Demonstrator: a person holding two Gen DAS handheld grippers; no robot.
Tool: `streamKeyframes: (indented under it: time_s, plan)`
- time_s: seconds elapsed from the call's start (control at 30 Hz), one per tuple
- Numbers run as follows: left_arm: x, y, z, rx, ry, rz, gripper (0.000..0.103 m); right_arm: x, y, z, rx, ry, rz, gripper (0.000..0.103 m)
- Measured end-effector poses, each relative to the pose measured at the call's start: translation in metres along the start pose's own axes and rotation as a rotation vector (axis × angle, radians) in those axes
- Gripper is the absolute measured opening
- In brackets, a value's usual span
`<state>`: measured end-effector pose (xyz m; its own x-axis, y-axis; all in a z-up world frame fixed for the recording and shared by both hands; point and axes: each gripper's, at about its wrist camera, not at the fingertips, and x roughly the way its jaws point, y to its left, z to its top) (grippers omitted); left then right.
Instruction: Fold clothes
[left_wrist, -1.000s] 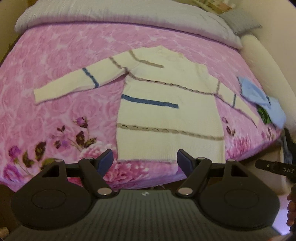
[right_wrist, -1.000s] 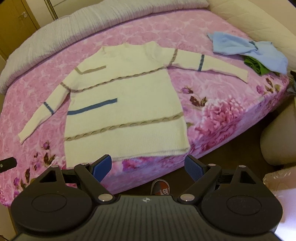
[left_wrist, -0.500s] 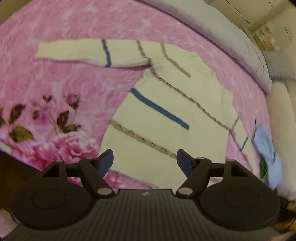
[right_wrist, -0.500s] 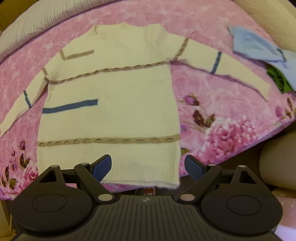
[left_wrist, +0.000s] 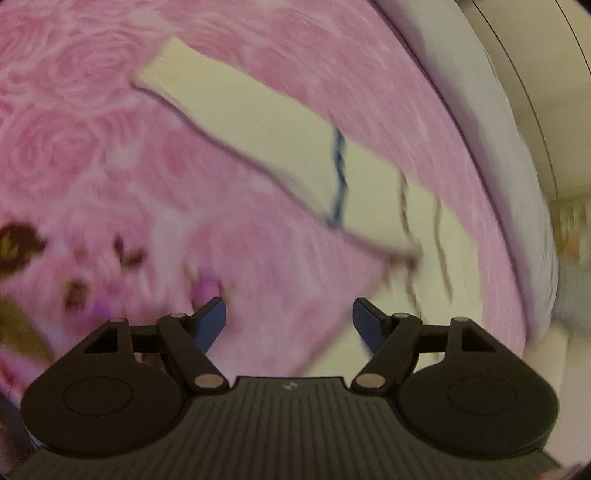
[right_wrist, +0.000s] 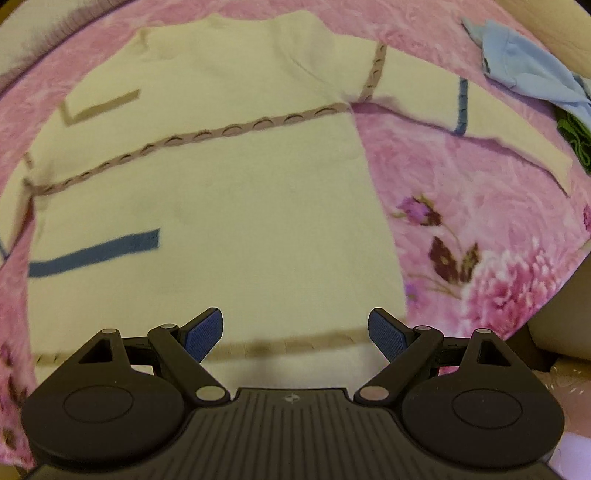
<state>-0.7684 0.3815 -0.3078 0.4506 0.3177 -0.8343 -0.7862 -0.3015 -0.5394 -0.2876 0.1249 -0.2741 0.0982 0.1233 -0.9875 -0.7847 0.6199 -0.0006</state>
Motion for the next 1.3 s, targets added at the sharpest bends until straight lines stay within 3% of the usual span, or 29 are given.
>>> streamKeyframes:
  time_s: [0.27, 0.4, 0.53, 0.67, 0.7, 0.77, 0.87, 1.0, 1.07, 1.13, 1.2, 1.3]
  plan:
    - [0.045, 0.049, 0.066, -0.271, -0.144, -0.043, 0.071, 0.041, 0.046, 0.015, -0.034, 0.033, -0.059, 0.088]
    - [0.056, 0.063, 0.085, -0.321, -0.178, -0.039, 0.068, 0.046, 0.052, 0.017, -0.032, 0.052, -0.067, 0.089]
    - [0.064, 0.055, 0.098, -0.285, -0.195, -0.028, 0.065, 0.049, 0.048, 0.018, -0.014, 0.065, -0.080, 0.089]
    - [0.072, 0.040, 0.110, -0.183, -0.191, 0.016, 0.004, 0.052, 0.036, 0.021, 0.010, 0.068, -0.084, 0.089]
    - [0.070, 0.037, 0.110, -0.163, -0.196, 0.020, 0.004, 0.054, 0.032, 0.021, 0.016, 0.070, -0.083, 0.089]
    - [0.059, 0.018, 0.108, -0.077, -0.244, 0.052, 0.004, 0.056, 0.024, 0.023, 0.025, 0.069, -0.080, 0.089]
    - [0.035, -0.045, 0.091, 0.197, -0.325, 0.067, 0.004, 0.056, 0.011, 0.028, 0.035, 0.063, -0.078, 0.089]
    - [0.009, -0.167, 0.026, 0.649, -0.353, -0.104, 0.004, 0.049, -0.017, 0.033, 0.059, 0.035, -0.080, 0.089]
    - [0.014, -0.216, -0.023, 0.805, -0.278, -0.232, 0.005, 0.046, -0.032, 0.037, 0.074, 0.020, -0.086, 0.089]
    - [0.022, -0.264, -0.075, 0.949, -0.187, -0.365, 0.013, 0.043, -0.049, 0.042, 0.089, 0.007, -0.095, 0.089]
    - [0.046, -0.285, -0.122, 1.022, -0.101, -0.400, 0.028, 0.042, -0.063, 0.046, 0.105, -0.006, -0.102, 0.089]
    - [0.092, -0.285, -0.164, 1.006, 0.086, -0.346, 0.029, 0.040, -0.082, 0.056, 0.131, -0.031, -0.099, 0.089]
